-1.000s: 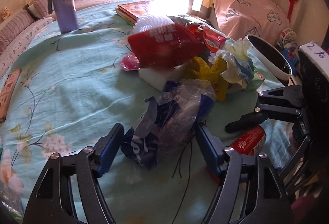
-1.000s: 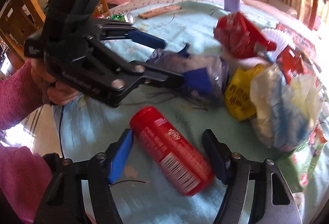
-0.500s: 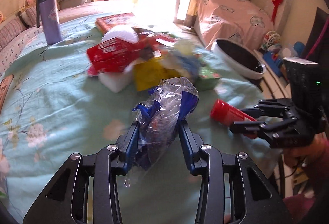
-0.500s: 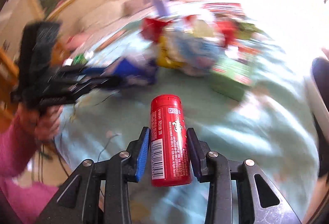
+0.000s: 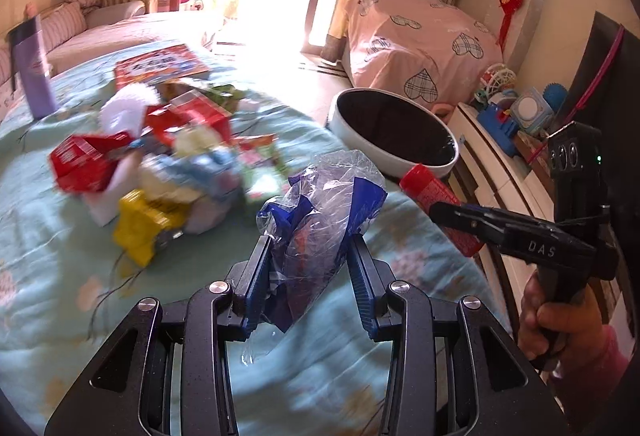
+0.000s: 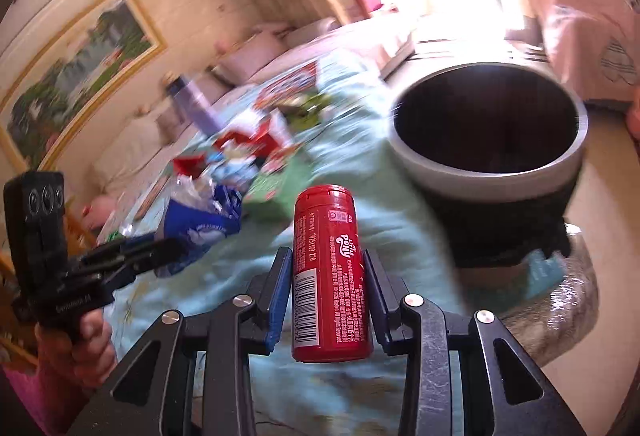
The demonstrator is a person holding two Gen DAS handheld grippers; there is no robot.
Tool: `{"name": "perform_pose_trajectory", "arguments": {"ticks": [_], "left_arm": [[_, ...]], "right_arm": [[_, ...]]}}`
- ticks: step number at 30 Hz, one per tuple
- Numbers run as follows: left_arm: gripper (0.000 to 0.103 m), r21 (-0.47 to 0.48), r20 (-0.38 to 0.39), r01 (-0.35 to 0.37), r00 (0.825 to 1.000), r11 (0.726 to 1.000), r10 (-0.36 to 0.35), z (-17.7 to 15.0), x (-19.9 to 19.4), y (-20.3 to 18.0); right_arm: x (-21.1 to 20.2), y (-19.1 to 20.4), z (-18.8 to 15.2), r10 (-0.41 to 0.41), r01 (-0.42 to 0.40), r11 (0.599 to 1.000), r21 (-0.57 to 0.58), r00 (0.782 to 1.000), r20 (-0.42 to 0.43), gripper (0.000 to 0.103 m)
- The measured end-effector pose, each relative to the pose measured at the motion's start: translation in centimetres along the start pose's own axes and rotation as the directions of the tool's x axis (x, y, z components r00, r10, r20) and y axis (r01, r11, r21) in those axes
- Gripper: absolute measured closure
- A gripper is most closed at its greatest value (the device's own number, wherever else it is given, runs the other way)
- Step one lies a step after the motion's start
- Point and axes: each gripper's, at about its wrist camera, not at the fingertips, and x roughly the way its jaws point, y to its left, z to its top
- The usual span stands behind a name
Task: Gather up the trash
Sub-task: 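Carry the bag and can over the bin and open both tools to drop them, then grasp the yellow snack wrapper with the left tool while the right tool grasps the green milk carton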
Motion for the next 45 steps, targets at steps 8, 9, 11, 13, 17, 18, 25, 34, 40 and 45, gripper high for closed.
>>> {"name": "perform_pose_trajectory", "arguments": {"ticks": [8,9,11,13,17,18,25,34,40,45], "left_arm": [[0.066,0.023,-0.008,0.018,1.0,1.0,-0.018,3.0,3.1,-3.0],[0.066,0.026,-0.01,0.018,1.0,0.999,-0.018,3.4,3.4,-3.3],[0.066,0.035,-0.006,0.02,1.0,0.999,-0.02,4.4,4.1,-4.1],[0.066,0.042,-0.007,0.019,1.0,0.999,-0.018,5.3,4.7,-4.7],[0.066,0.045,-0.022,0.014,1.0,0.999,-0.013,7.4,6.7,-5.7],[0.066,0.044,-0.028,0.012,1.0,0.999,-0.011,7.8,7.2,-5.9],[0.066,0.068,-0.052,0.011,0.999,0.998,-0.008,10.3,10.0,-7.6],[0.064,0.078,-0.089,0.012,0.996,0.997,-0.005,11.9,13.5,-8.6],[0.041,0.066,-0.108,0.006,0.994,0.998,0.001,11.9,14.4,-8.4],[0.03,0.049,-0.079,0.003,0.997,0.999,0.001,10.9,12.7,-7.5]], "right_arm": [[-1.0,-3.1,3.2,-0.081,0.077,0.995,0.055,0.994,0.068,0.067],[-1.1,-3.6,3.9,-0.091,0.087,0.995,0.058,0.993,0.078,0.067],[-1.1,-4.2,4.8,-0.104,0.098,0.993,0.064,0.991,0.09,0.067],[-1.0,-4.9,5.9,-0.122,0.116,0.991,0.066,0.988,0.096,0.067],[-0.6,-6.2,7.7,-0.142,0.134,0.988,0.081,0.985,0.103,0.067],[-0.4,-6.6,8.0,-0.146,0.137,0.987,0.084,0.984,0.104,0.067],[1.1,-9.0,9.9,-0.171,0.162,0.981,0.11,0.982,0.084,0.067],[2.4,-11.4,10.9,-0.191,0.182,0.973,0.14,0.98,0.059,0.067],[2.8,-12.5,11.4,-0.188,0.179,0.971,0.156,0.981,0.046,0.063],[1.7,-12.3,11.2,-0.183,0.169,0.971,0.169,0.981,0.07,0.041]]}}
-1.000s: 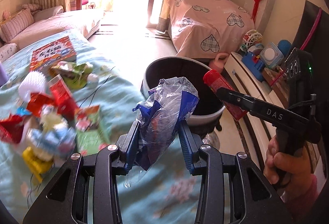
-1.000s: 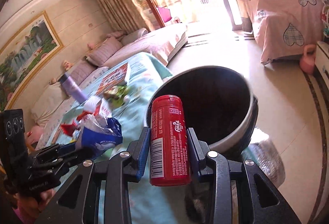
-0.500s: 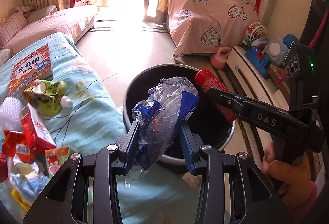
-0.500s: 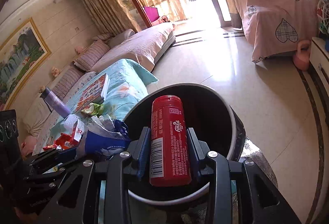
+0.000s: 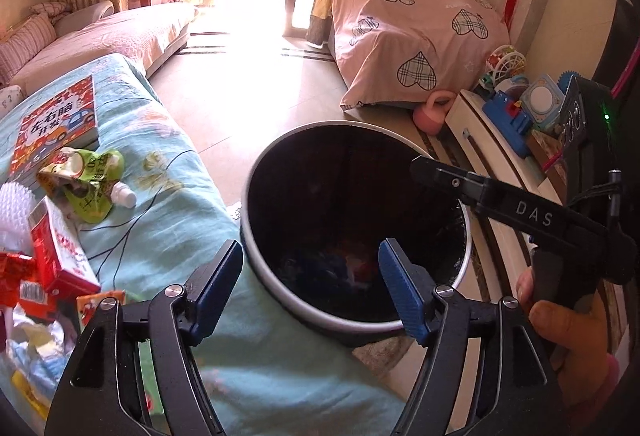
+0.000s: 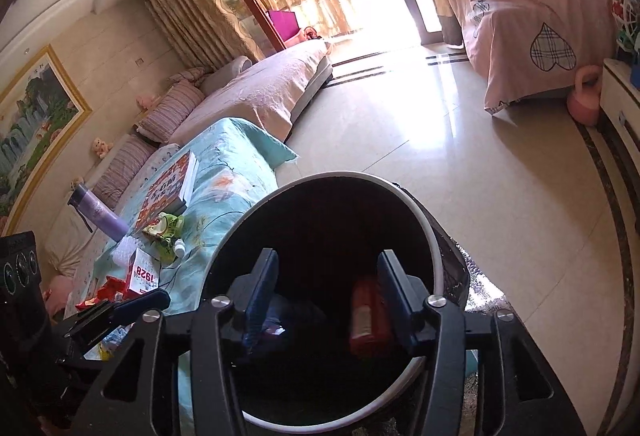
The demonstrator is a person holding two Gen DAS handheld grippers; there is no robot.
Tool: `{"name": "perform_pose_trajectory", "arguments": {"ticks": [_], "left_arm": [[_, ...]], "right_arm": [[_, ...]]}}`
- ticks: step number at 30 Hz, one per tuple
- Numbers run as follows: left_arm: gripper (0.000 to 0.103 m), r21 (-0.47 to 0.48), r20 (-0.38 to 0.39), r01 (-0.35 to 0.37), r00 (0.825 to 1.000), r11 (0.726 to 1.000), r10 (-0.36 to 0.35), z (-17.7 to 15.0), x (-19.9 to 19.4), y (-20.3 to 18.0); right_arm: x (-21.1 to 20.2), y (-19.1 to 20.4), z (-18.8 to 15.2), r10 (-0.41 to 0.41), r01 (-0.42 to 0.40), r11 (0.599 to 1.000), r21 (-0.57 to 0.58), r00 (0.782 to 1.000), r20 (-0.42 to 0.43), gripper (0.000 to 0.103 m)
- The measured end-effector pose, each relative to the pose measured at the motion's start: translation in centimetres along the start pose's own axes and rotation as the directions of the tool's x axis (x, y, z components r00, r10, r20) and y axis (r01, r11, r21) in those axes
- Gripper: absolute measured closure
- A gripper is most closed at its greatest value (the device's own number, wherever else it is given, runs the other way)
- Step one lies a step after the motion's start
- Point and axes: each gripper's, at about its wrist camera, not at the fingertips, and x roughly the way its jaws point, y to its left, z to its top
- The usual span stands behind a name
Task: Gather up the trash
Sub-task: 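Grasp the yellow snack wrapper with the left tool while the right tool grasps the green milk carton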
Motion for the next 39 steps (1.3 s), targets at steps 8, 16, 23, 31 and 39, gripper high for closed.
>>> {"name": "perform_pose_trajectory", "arguments": {"ticks": [8,16,23,31,39], "left_arm": [[0.027,-0.092,0.071,-0.019,0.997,0.996,0.026,-4.5,-5.1,3.3],[0.027,-0.197,0.115,-0.073,0.989,0.978,0.097,-10.1,-10.0,8.2],[0.027,-0.236,0.135,-0.142,0.975,0.961,0.177,-14.5,-13.3,11.3],[0.027,-0.311,0.118,-0.183,0.966,0.933,0.228,-18.0,-15.0,14.6],[0.027,-0.29,0.086,-0.211,0.966,0.933,0.245,-18.3,-14.6,16.1]], "right_arm": [[-2.9,2.2,-2.5,0.049,-0.049,0.999,0.003,0.997,0.063,0.017],[-3.8,7.6,-7.3,0.087,-0.085,0.995,-0.056,0.996,0.036,0.014],[-3.5,13.4,-11.0,0.097,-0.096,0.979,-0.177,0.995,0.0,0.014],[-2.3,18.2,-14.3,0.068,-0.061,0.957,-0.282,0.998,0.016,0.014],[-0.4,20.6,-15.8,0.019,-0.038,0.944,-0.328,0.998,-0.06,0.014]]}}
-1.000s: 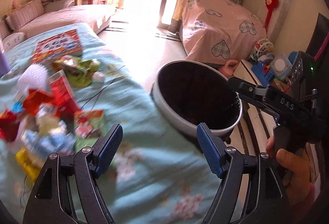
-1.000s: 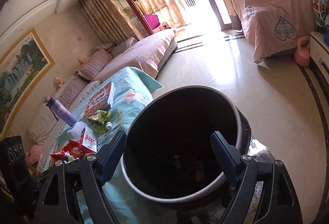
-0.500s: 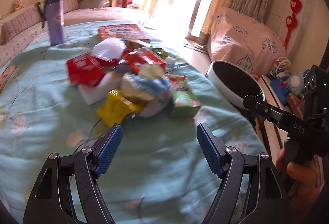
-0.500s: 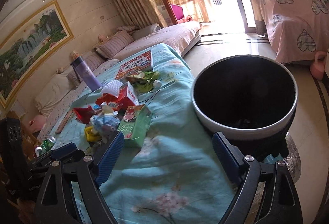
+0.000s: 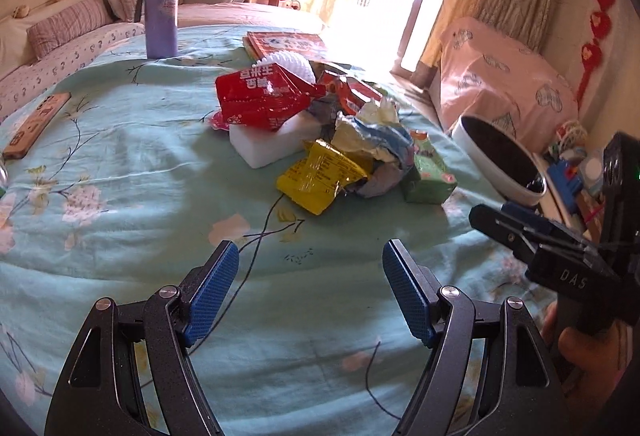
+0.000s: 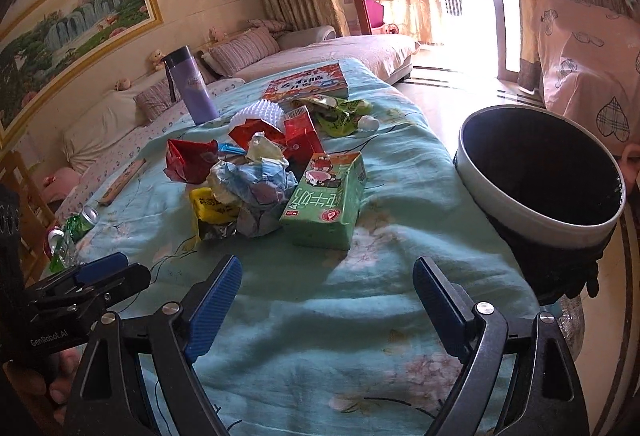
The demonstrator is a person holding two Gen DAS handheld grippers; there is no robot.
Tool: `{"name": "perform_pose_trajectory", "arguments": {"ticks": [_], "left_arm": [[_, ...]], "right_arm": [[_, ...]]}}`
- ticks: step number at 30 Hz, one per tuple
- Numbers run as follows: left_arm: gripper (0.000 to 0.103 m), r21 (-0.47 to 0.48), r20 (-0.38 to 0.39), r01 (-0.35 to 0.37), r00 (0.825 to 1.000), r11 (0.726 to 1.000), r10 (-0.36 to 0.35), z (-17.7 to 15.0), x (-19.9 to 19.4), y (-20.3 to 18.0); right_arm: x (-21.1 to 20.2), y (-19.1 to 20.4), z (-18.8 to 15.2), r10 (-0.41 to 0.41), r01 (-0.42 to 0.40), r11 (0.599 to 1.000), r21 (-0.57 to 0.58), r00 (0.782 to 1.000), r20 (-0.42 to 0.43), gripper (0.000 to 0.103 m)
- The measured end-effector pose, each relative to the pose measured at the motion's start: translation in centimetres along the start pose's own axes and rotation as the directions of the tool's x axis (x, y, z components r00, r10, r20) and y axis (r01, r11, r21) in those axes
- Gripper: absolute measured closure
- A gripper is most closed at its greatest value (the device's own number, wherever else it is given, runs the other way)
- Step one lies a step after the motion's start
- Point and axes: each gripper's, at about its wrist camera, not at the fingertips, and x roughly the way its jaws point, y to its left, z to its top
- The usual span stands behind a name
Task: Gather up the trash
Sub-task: 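Grasp the yellow snack wrapper with the left tool while the right tool grasps the green milk carton, then carry the wrapper and carton over the bin and open both tools to drop them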
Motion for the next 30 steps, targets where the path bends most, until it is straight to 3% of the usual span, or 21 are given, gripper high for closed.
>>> {"name": "perform_pose_trajectory", "arguments": {"ticks": [7,9,16,17,21,24,30], "left_arm": [[0.027,0.044,-0.019,-0.035,0.999,0.998,0.036,1.2,1.6,0.1],[0.027,0.047,-0.022,-0.048,0.999,0.998,0.049,1.8,2.1,0.3],[0.027,0.052,-0.047,-0.032,0.998,0.998,0.035,3.7,4.8,0.3],[0.03,0.054,-0.055,-0.034,0.998,0.998,0.037,4.0,5.3,0.4],[0.076,0.04,-0.105,0.012,0.994,0.999,-0.008,4.3,6.9,0.4],[0.078,0.04,-0.103,0.027,0.994,0.999,-0.023,4.2,6.9,0.4],[0.079,0.024,-0.084,0.028,0.996,0.999,-0.026,3.1,5.0,0.8]], "right_arm": [[1.7,-0.3,1.1,0.024,-0.023,0.999,0.039,0.999,-0.023,0.016],[2.1,-0.4,1.6,0.024,-0.022,0.999,0.042,0.999,-0.028,0.024],[5.2,-0.2,3.1,0.026,-0.023,0.999,0.044,0.996,-0.081,0.033],[5.6,-0.3,3.3,0.024,-0.02,0.999,0.043,0.996,-0.087,0.034],[7.1,-0.5,3.6,0.035,-0.029,0.998,0.052,0.993,-0.11,0.037],[7.0,-0.6,3.6,0.051,-0.046,0.997,0.054,0.993,-0.104,0.049],[4.6,-1.6,2.7,0.057,-0.052,0.996,0.071,0.995,-0.076,0.049]]}}
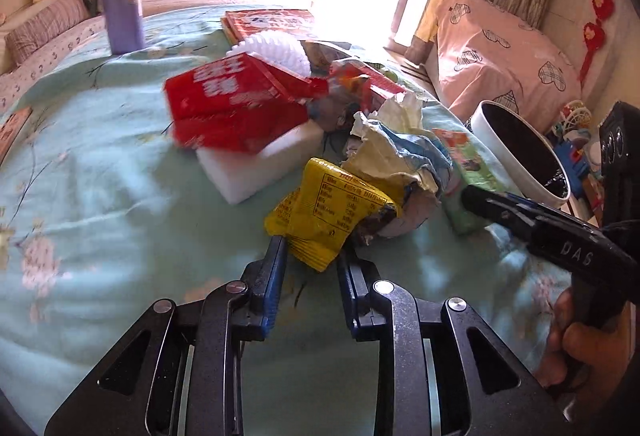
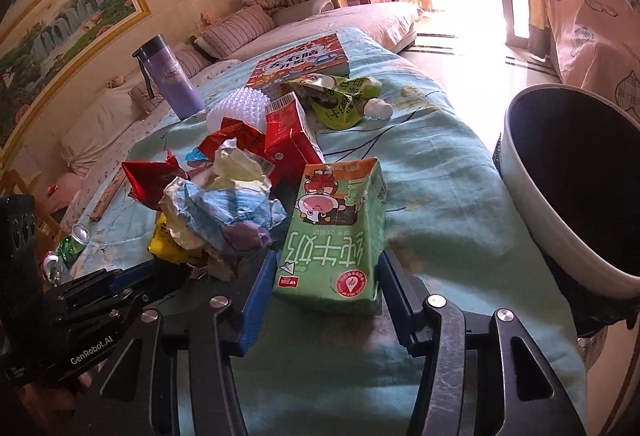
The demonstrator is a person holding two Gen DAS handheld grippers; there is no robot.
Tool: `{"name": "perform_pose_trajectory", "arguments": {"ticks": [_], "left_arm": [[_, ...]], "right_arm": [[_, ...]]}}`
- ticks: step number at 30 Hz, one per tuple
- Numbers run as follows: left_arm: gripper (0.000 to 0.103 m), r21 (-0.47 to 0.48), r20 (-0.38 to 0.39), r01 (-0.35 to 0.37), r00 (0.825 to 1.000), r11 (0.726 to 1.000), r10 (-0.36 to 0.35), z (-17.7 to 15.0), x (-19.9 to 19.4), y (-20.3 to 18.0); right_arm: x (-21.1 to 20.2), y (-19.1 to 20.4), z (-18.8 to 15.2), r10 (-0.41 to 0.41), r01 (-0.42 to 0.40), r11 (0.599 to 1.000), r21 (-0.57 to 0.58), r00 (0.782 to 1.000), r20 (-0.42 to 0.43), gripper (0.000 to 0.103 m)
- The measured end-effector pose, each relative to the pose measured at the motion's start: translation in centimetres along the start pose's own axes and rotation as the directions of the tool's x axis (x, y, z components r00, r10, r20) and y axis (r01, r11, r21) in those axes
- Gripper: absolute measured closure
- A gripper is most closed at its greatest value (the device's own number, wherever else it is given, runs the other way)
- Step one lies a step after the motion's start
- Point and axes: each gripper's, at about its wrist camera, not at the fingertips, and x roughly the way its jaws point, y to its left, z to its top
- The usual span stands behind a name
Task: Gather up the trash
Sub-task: 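Carry the wrapper and carton over the bin and open both tools to drop them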
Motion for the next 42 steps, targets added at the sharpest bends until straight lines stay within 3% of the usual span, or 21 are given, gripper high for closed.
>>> {"name": "perform_pose_trajectory", "arguments": {"ticks": [6,16,18,22,25,31,34,37,42], "left_arm": [[0.079,-0.022,0.01,0.03,1.0,0.999,-0.03,-2.0,-2.2,-0.6],[0.08,-0.029,0.156,-0.015,0.988,0.999,0.019,-0.4,-7.0,-1.7],[0.08,-0.027,0.181,-0.057,0.982,0.998,0.061,-0.2,-7.5,-1.7],[0.08,0.077,0.189,-0.257,0.952,0.963,0.239,-0.3,-6.9,-3.4],[0.08,0.107,0.169,-0.274,0.952,0.956,0.254,-0.6,-6.3,-3.4],[0.08,0.003,0.126,-0.214,0.969,0.977,0.212,-1.2,-6.8,-0.5],[0.08,-0.031,0.15,-0.101,0.983,0.994,0.105,-1.3,-8.4,-0.4],[0.08,0.001,0.187,-0.047,0.981,0.999,0.046,-0.8,-9.5,-1.9],[0.08,0.098,0.159,-0.145,0.979,0.984,0.129,-0.5,-7.5,-5.5]], "right_arm": [[-2.9,-1.7,-1.0,-0.006,0.004,0.999,0.034,0.999,0.032,0.05],[-6.4,-2.7,-1.4,0.001,-0.007,0.998,0.06,0.995,0.101,0.05],[-6.9,-2.9,-1.6,0.008,-0.015,0.998,0.067,0.994,0.11,0.05],[-7.7,-2.9,-1.9,0.014,-0.022,0.998,0.06,0.992,0.125,0.05],[-8.2,-3.0,-2.1,0.021,-0.029,0.998,0.06,0.991,0.131,0.05],[-8.9,-3.0,-2.2,0.043,-0.052,0.997,0.061,0.988,0.146,0.05],[-8.9,-3.1,-2.1,0.056,-0.065,0.996,0.062,0.988,0.147,0.05],[-9.0,-3.2,-2.2,0.083,-0.095,0.993,0.072,0.985,0.149,0.05],[-9.9,-2.7,-2.2,0.132,-0.144,0.988,0.061,0.977,0.167,0.05]]}}
